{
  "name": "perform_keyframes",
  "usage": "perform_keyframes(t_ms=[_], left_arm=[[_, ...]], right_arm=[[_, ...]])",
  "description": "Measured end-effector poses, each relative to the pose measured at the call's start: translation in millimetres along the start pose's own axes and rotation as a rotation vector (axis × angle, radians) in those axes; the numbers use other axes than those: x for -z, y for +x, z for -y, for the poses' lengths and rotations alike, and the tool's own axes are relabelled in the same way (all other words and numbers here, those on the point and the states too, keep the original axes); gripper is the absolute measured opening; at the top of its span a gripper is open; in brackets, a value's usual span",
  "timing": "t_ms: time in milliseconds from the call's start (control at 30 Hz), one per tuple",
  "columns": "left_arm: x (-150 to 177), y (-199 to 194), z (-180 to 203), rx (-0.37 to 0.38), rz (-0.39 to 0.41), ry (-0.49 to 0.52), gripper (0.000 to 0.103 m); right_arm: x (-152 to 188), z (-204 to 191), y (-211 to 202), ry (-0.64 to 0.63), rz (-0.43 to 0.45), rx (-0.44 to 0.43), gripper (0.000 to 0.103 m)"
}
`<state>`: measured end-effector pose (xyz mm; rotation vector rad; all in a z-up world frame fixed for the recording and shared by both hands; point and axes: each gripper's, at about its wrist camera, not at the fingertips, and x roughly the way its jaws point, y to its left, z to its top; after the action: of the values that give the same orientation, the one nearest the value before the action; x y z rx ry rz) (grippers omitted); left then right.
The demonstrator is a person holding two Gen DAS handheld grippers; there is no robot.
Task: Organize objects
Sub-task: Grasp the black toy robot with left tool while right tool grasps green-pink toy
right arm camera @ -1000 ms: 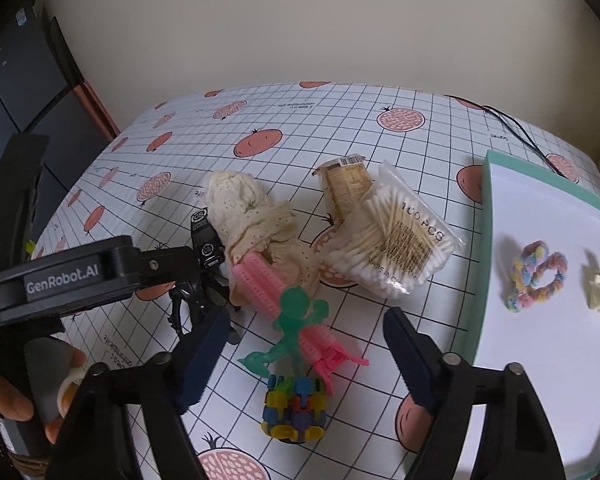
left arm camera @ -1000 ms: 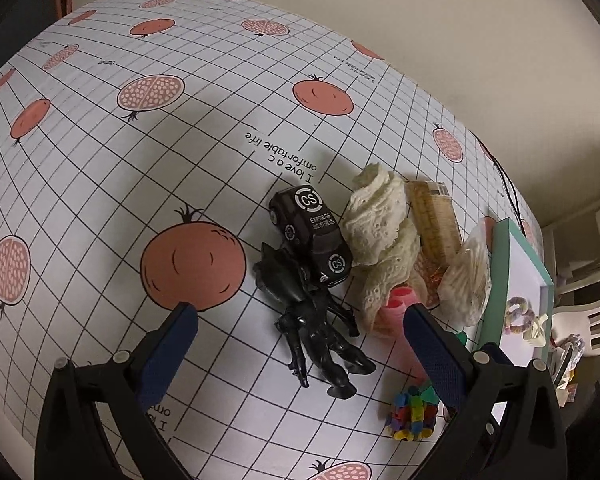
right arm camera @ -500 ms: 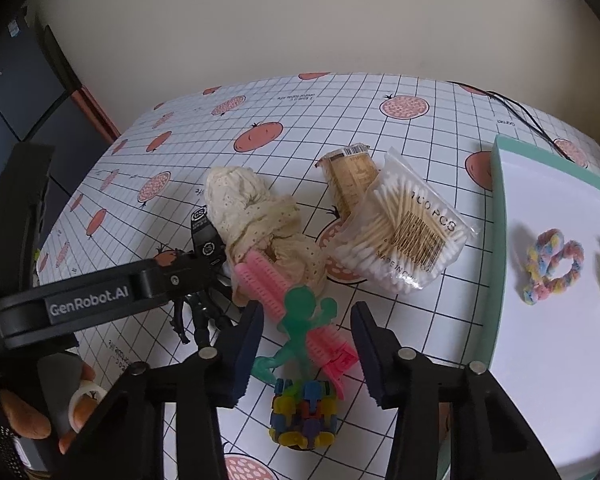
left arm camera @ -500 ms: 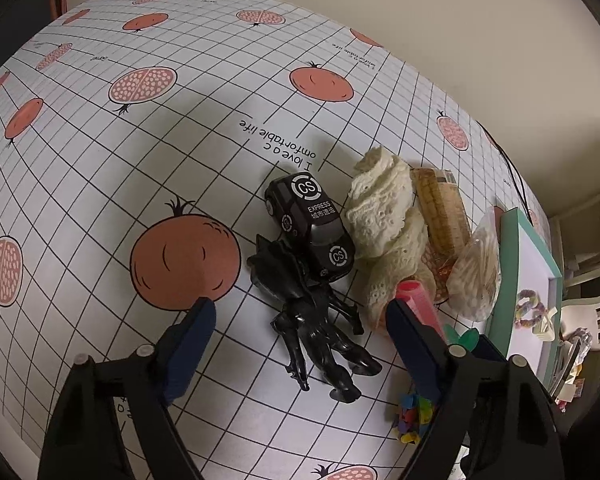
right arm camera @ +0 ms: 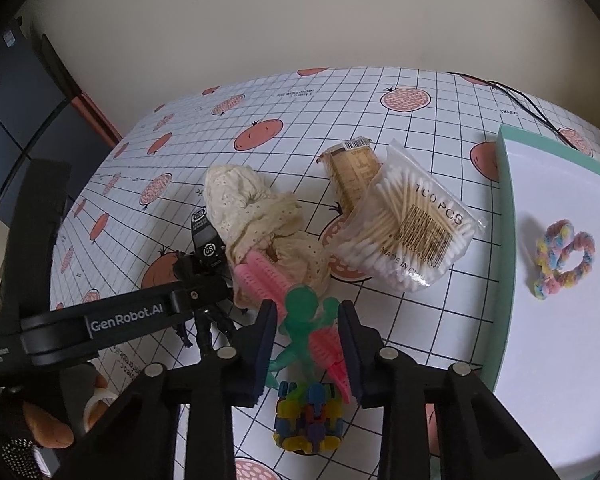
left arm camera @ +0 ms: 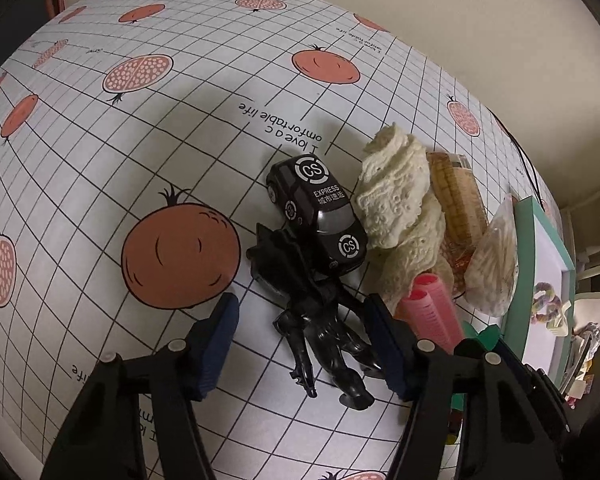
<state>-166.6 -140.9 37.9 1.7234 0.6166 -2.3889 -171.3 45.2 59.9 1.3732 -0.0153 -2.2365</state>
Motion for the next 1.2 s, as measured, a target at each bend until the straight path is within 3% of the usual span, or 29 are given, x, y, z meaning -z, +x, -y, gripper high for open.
perform_keyframes(t_ms=[167,567,1200], left_arm=[[-1,0,0,-0.020,0.007,0.008,0.055],[-1,-1,6,0.010,0.006,0.018,0.035],[2,-7,13,0.013,0.008,0.010,0.029]], right_arm=[[0,1,1,0.005,0.000,-0.004,0.032],[0,3,5,0.024,-0.003,-0.017,0.031],[-3,5,-4,0.036,0.008,-0.054,0.029]])
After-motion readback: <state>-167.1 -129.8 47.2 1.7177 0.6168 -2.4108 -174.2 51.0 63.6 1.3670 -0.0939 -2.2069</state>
